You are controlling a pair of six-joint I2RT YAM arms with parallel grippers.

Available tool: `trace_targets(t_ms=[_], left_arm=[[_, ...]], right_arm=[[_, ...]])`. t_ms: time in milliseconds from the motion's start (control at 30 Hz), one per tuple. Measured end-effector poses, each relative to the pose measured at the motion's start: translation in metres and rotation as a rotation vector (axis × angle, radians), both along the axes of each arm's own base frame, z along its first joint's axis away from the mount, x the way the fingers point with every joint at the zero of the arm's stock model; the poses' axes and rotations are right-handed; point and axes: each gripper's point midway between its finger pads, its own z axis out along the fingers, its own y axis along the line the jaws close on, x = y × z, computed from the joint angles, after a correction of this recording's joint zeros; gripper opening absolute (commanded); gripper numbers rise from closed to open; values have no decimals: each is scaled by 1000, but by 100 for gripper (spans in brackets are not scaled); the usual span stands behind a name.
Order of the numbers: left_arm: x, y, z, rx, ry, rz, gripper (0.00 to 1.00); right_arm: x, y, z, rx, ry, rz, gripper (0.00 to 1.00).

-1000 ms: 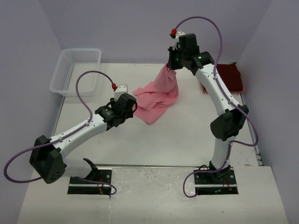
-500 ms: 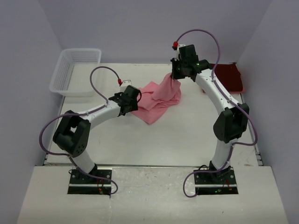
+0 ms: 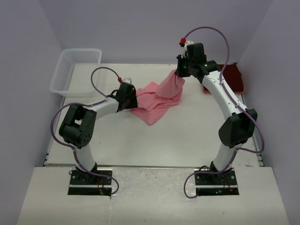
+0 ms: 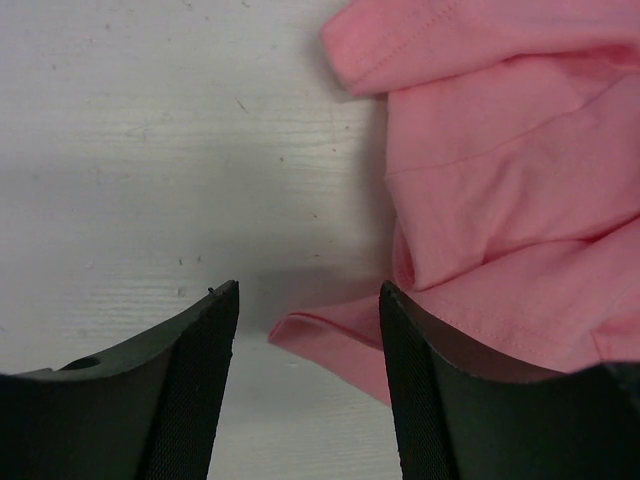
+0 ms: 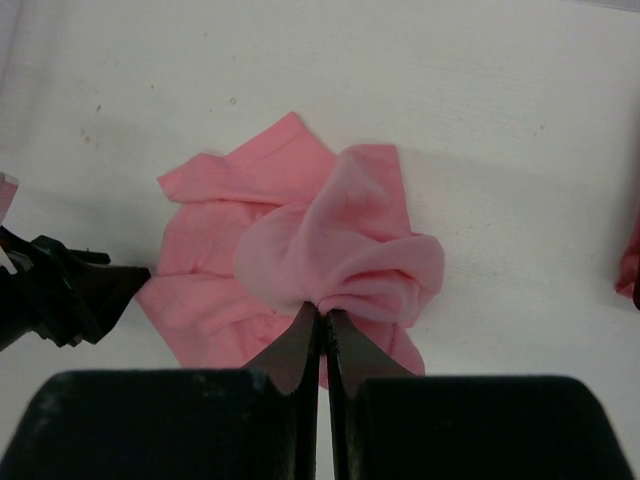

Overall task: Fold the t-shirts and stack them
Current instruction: Flatten out the tshirt

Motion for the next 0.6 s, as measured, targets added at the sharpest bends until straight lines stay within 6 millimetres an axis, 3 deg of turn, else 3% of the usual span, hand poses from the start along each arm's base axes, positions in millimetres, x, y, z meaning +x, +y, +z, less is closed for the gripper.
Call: trace_targets(t_ms=[200, 300, 333, 433, 533, 600], left_arm=[[-2, -12, -3, -79, 5, -62, 61], [-7, -18, -6, -104, 16, -87, 61], [-8, -19, -6, -111, 19, -94, 61], [-9, -21, -6, -118, 23, -101, 61], [-9, -16, -4, -102, 19, -87, 61], [-8, -15, 1, -96, 6, -84, 62]], right_arm=[[-2, 1, -5, 8, 12, -1, 1], [-1, -4, -10, 0, 22, -30, 24], [1, -8, -11, -10, 20, -55, 36], [9, -34, -14, -80, 6, -176, 49], [14, -66, -19, -161, 2, -301, 50], [13, -72, -26, -169, 15, -313, 50]])
